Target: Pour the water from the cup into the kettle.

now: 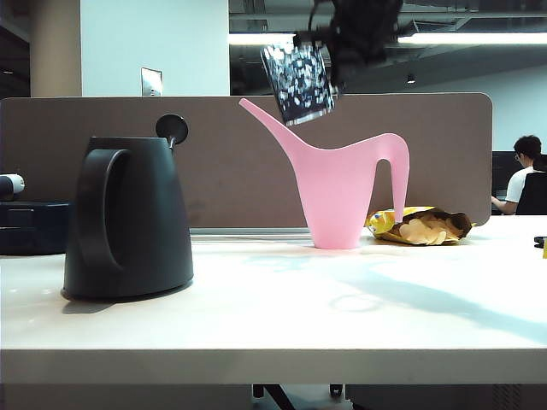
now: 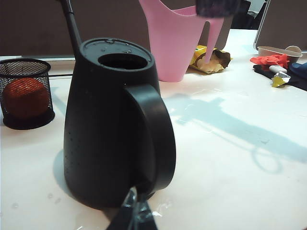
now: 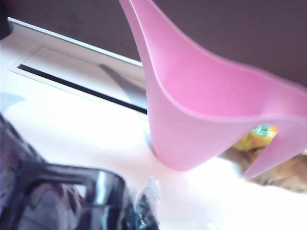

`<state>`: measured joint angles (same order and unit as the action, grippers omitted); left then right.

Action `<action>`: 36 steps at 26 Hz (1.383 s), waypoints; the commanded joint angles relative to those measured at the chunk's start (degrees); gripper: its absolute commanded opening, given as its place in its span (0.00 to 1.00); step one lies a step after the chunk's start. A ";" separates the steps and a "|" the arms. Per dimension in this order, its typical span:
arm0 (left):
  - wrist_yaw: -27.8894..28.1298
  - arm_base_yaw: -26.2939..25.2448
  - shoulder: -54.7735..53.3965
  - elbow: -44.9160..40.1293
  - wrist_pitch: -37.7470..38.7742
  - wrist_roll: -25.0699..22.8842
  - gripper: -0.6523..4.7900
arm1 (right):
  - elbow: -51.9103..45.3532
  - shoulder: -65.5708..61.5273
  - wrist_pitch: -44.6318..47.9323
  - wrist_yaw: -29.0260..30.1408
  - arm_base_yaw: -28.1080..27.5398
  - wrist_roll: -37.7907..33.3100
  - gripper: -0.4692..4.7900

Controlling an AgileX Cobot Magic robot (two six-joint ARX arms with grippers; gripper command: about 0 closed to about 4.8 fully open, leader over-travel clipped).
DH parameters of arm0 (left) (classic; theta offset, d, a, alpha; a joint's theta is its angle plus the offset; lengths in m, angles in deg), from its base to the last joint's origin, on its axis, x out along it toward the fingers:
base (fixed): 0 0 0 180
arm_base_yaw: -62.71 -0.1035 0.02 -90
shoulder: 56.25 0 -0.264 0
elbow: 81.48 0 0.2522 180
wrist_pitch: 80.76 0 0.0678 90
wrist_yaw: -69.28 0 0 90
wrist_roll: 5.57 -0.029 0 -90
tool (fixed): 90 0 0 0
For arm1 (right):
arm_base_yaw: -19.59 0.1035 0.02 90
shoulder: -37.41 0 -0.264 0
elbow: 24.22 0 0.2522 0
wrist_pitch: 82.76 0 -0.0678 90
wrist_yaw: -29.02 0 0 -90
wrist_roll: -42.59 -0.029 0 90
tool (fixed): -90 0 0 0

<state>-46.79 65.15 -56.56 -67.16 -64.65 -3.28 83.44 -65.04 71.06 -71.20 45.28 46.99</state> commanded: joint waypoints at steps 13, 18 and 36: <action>-0.33 0.02 -0.04 0.15 -0.70 0.09 0.11 | -23.74 -3.58 31.95 7.65 -7.56 -13.42 0.07; -0.33 0.02 -0.04 0.15 -0.70 0.09 0.11 | -23.74 -7.91 34.40 8.48 -7.37 -13.70 0.07; -0.33 0.02 -0.04 0.15 -0.74 0.09 0.11 | -23.74 -16.17 38.69 8.50 -7.67 -13.38 0.07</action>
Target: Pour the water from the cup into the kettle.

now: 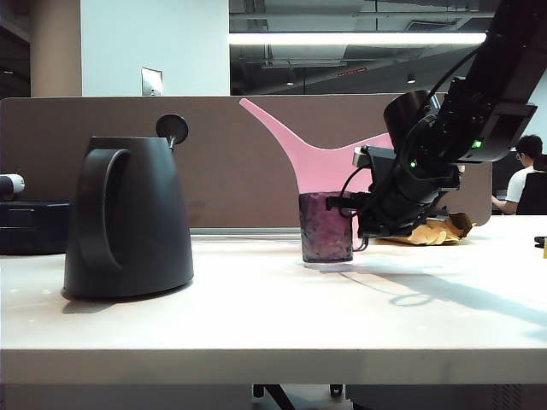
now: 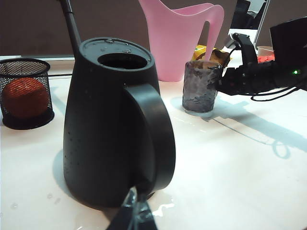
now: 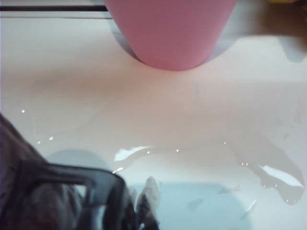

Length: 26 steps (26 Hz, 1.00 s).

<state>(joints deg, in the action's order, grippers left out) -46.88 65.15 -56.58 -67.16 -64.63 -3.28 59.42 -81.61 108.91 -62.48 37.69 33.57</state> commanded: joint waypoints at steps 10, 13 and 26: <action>-0.26 0.02 -0.02 0.17 -1.31 0.11 0.11 | -0.28 0.46 -6.36 -0.48 -0.07 0.02 0.07; -0.26 0.02 -0.02 0.17 -1.33 0.11 0.11 | -0.28 0.98 -8.48 -0.50 -0.07 0.02 0.26; -0.26 0.02 -0.02 0.17 -1.60 0.11 0.11 | -0.28 6.08 -13.68 -2.45 -0.13 0.44 0.38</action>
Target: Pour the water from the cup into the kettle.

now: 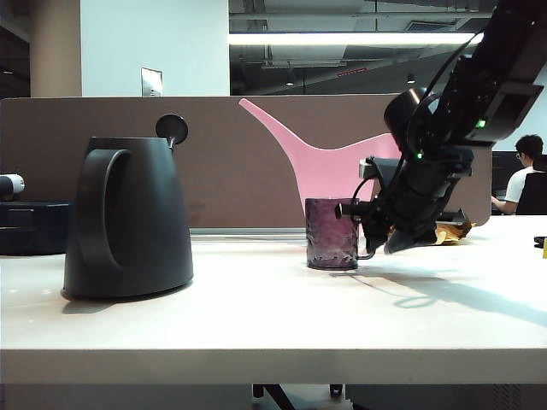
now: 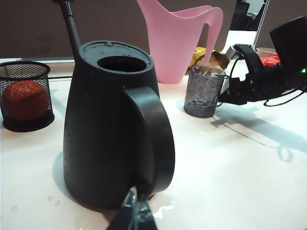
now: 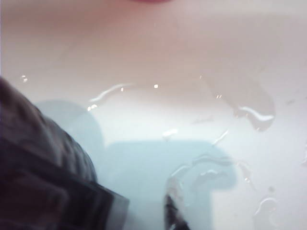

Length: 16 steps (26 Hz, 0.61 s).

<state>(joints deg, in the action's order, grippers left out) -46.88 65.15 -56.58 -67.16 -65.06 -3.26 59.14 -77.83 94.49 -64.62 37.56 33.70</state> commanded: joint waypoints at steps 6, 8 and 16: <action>-0.24 0.02 -0.02 0.17 -1.42 0.09 0.11 | 0.00 4.74 -3.32 -0.31 0.02 0.31 0.38; -0.24 0.02 -0.02 0.17 -1.44 0.09 0.11 | -0.02 5.18 -5.25 -0.31 0.02 0.31 0.38; -0.26 0.02 -0.02 0.17 -1.38 0.09 0.11 | -0.28 9.86 -15.28 -0.26 0.04 0.28 0.38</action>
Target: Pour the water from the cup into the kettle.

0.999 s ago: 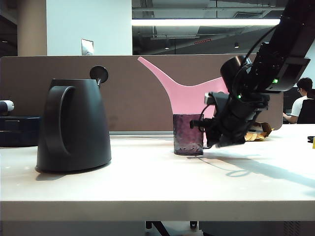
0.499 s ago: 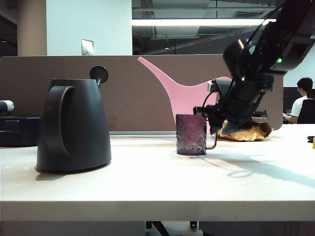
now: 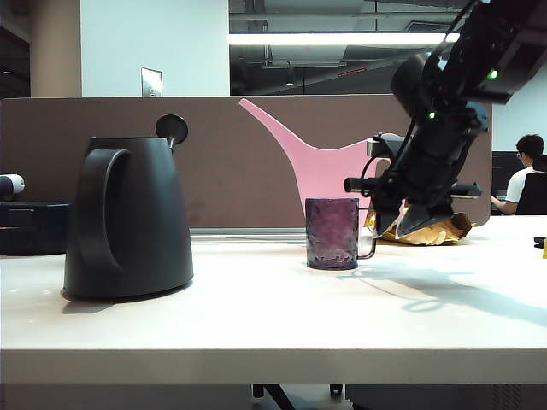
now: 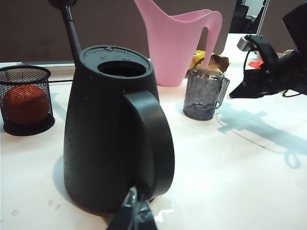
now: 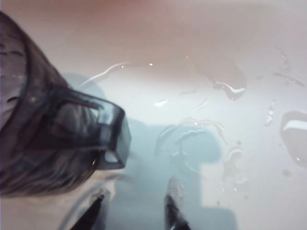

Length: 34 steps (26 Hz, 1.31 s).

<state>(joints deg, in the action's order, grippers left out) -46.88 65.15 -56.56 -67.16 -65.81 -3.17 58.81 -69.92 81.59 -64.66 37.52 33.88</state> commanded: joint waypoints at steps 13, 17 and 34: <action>-0.24 0.02 -0.07 0.17 -0.59 -0.02 0.11 | -7.61 22.43 -9.99 -0.26 -0.46 6.10 0.08; -0.24 0.02 -0.04 0.15 -0.59 -0.04 0.11 | -10.56 29.53 -11.61 0.90 -1.86 9.68 0.08; 14.08 0.02 -0.04 0.15 -0.92 -0.20 0.11 | -38.07 71.78 -4.31 12.15 -17.14 5.64 0.08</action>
<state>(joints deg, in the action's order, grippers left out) -35.58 65.15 -56.56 -67.16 -65.87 -3.26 22.73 -0.76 74.53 -52.22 20.43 40.94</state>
